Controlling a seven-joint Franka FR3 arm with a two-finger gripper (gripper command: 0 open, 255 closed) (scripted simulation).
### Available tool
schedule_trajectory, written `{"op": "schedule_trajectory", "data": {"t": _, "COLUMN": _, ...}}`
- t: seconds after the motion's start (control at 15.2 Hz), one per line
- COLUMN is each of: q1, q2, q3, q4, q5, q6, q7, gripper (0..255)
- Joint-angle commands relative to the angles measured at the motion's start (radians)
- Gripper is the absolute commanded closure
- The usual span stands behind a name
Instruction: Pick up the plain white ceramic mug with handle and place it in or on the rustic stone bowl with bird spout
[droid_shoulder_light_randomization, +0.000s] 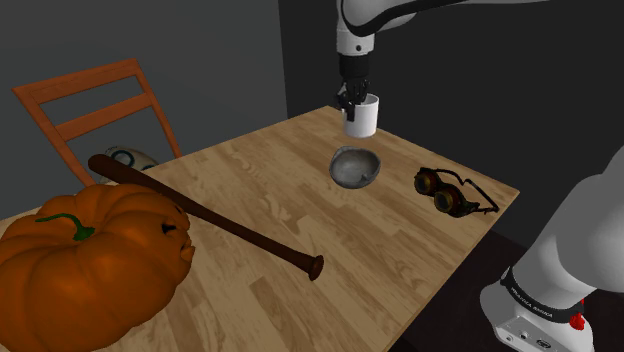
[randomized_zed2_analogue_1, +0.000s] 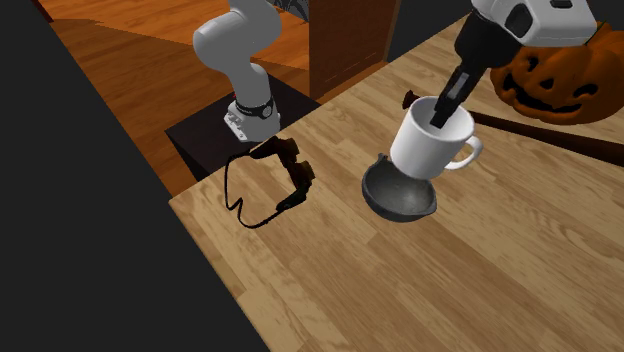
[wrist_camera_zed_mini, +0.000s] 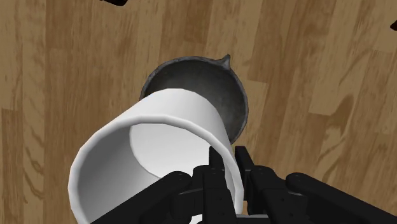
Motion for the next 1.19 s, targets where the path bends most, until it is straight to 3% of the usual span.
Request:
{"op": "schedule_trajectory", "data": {"t": 0.0, "q1": 0.011, "q2": 0.003, "q3": 0.012, "q4": -0.007, "q5": 0.001, "q6": 0.01, "q7": 0.024, "gripper": 255}}
{"op": "schedule_trajectory", "data": {"t": 1.12, "q1": 0.011, "q2": 0.044, "q3": 0.011, "q4": -0.185, "q5": -0.001, "q6": 0.229, "q7": 0.028, "gripper": 255}}
